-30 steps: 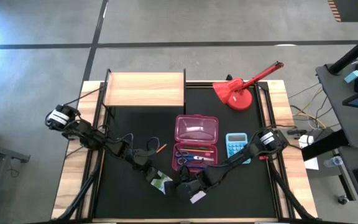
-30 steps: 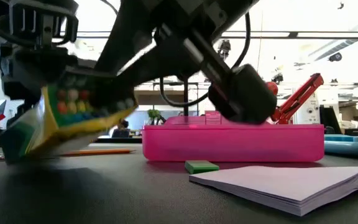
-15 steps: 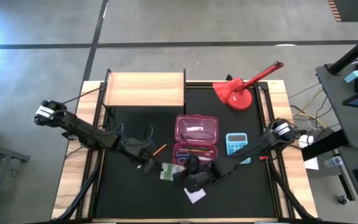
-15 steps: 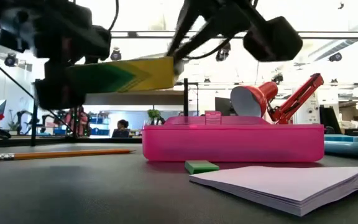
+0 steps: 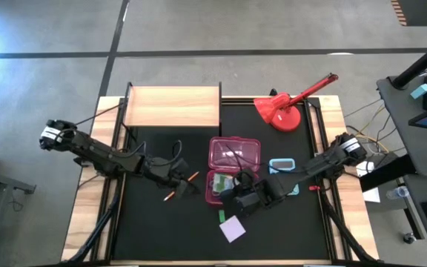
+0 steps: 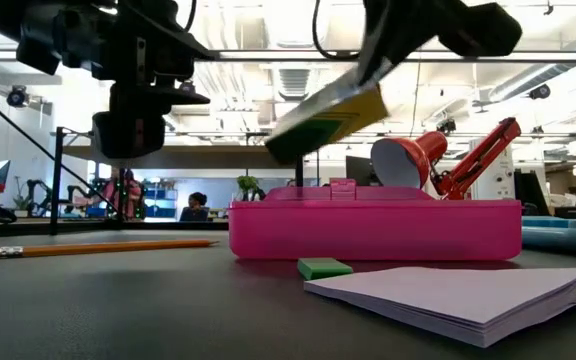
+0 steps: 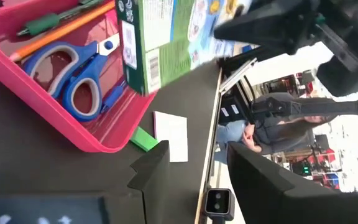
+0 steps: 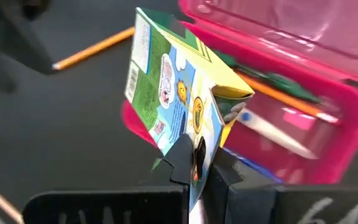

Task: Pack school essentials
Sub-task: Put the green box of crayons into the pink supply box

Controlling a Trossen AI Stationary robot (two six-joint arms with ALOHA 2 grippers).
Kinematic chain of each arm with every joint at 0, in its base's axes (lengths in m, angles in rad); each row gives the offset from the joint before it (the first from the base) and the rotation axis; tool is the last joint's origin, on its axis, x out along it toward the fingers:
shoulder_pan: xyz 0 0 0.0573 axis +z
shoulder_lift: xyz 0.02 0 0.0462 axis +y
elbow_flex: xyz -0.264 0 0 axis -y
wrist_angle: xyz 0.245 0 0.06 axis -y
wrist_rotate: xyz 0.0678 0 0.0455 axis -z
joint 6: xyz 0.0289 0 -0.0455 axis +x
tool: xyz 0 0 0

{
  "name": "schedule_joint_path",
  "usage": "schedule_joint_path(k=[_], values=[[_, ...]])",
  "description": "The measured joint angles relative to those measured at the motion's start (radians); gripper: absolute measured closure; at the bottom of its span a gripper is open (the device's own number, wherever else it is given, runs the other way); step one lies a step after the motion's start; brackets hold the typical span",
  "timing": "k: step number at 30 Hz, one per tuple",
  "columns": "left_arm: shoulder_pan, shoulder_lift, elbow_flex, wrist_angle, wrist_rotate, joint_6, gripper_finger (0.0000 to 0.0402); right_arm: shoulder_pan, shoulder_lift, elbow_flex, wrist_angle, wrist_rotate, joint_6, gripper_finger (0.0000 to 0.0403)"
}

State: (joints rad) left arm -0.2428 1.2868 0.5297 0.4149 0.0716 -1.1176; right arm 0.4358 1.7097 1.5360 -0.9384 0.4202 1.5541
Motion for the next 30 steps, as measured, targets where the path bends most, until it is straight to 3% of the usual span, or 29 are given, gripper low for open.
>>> schedule_joint_path(k=[8,15,30], values=[[0.001,-0.029,-0.003,-0.003,0.001,-0.001,0.0258,0.0,-0.004,-0.007,-0.165,-0.073,0.0,0.0395],[0.001,-0.084,-0.004,-0.001,0.001,0.0,0.0258,-0.036,-0.004,-0.012,-0.231,-0.203,-0.107,0.0395],[0.001,-0.151,-0.007,-0.005,-0.008,0.029,0.0258,-0.242,-0.004,-0.013,-0.242,-0.513,-0.751,0.0395]])
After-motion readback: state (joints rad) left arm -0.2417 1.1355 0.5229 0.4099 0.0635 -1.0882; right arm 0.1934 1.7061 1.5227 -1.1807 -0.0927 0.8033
